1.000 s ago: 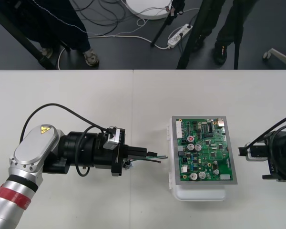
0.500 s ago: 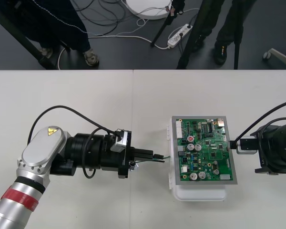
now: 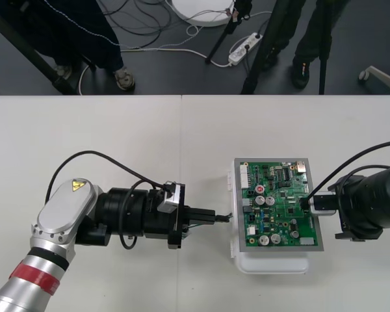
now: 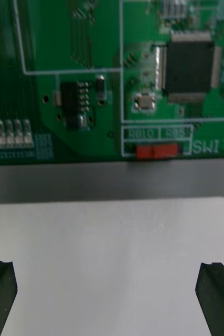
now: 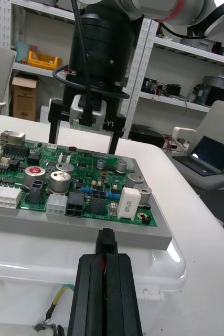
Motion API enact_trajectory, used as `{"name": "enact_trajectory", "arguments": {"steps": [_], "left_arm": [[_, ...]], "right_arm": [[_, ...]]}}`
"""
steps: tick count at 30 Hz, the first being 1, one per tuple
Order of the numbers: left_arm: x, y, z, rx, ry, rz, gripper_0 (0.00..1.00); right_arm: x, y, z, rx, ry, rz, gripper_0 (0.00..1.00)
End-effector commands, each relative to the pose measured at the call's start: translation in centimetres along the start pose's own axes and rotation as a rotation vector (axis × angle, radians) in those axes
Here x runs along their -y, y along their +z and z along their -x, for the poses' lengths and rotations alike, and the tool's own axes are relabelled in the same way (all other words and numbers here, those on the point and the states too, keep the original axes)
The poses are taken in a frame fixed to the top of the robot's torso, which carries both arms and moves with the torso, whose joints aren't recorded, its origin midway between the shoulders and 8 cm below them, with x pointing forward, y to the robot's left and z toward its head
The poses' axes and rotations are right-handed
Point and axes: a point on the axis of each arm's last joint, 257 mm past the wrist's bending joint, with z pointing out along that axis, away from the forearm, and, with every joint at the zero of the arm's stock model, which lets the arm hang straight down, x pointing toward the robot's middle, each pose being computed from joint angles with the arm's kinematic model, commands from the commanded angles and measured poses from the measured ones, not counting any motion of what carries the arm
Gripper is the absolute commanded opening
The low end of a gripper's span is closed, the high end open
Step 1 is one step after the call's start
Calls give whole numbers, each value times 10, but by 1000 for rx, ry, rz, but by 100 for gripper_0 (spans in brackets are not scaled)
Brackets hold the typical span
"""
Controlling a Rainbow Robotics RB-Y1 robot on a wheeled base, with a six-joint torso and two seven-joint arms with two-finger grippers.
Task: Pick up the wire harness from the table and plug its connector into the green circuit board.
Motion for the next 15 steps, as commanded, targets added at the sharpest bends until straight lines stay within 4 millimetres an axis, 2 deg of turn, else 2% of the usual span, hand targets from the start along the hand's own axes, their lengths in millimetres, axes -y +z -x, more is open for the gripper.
{"name": "enact_trajectory", "arguments": {"steps": [1, 15], "left_arm": [[-9, 10, 5, 22, 51, 49, 0], [-22, 17, 5, 1, 88, 78, 0]], "right_arm": [[9, 1, 15, 7, 14, -16, 100], [11, -1, 31, 26, 19, -1, 100]]}}
